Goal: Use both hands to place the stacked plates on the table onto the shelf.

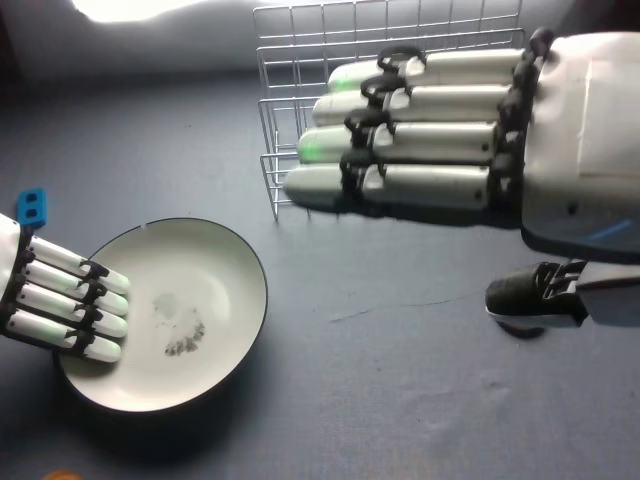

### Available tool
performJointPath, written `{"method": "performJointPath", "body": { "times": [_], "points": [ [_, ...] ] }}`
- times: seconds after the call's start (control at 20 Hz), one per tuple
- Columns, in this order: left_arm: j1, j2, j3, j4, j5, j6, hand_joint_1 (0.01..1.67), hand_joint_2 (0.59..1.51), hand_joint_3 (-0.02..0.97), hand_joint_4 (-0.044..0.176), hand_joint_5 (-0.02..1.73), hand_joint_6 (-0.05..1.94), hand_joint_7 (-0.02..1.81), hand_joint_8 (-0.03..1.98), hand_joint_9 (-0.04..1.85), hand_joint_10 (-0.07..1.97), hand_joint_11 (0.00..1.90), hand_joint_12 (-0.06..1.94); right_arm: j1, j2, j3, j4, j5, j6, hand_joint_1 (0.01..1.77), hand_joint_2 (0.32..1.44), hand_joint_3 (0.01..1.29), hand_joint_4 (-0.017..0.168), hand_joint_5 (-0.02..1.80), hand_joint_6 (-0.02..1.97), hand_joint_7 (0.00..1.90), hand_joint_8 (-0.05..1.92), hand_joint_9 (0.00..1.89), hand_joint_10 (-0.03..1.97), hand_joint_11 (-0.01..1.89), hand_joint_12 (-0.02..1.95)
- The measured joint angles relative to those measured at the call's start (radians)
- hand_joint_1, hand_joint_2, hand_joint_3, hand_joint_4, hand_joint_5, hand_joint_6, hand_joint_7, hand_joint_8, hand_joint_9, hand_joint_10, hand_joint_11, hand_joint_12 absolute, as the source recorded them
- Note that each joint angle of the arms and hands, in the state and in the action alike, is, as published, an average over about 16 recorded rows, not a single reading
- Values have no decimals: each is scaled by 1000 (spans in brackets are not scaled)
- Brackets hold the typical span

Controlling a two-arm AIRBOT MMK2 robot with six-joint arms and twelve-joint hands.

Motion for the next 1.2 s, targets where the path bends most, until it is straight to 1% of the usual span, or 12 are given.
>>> {"method": "performJointPath", "body": {
  "times": [0.15,0.35,0.55,0.75,0.95,1.2],
  "points": [
    [-5,-4,-18,-3,7,-3,20,1082,33,4,8,-1,-8,-14,8,5,16,-16,-20,-18,1,-3,-3,-31,1184,1037,14,-1,11,20,21,11,12,7,21,-7],
    [-24,-10,-51,-3,24,-18,20,1087,33,4,7,3,-10,-15,8,5,16,-15,-54,-67,12,-7,-16,-79,1180,1041,14,-1,12,20,21,11,11,8,21,-7],
    [-52,-14,-87,3,46,-43,20,1092,33,5,9,6,-11,-16,10,5,16,-14,-85,-138,39,0,-42,-128,1195,1037,14,-1,13,20,21,12,12,8,21,-8],
    [-81,-16,-116,11,67,-69,20,1094,32,5,11,7,-11,-17,13,4,16,-14,-104,-226,77,30,-73,-199,1198,1033,14,-1,20,19,21,12,12,8,22,-3],
    [-102,-17,-133,19,81,-91,20,1094,31,5,10,8,-11,-17,15,2,16,-14,-118,-320,128,67,-108,-259,1210,1029,14,-1,32,18,21,12,13,8,23,6],
    [-110,-17,-139,23,88,-104,20,1095,30,4,12,8,-11,-18,16,0,16,-14,-121,-414,191,121,-147,-323,1221,1024,13,-1,45,19,20,11,13,8,23,14]
  ]
}}
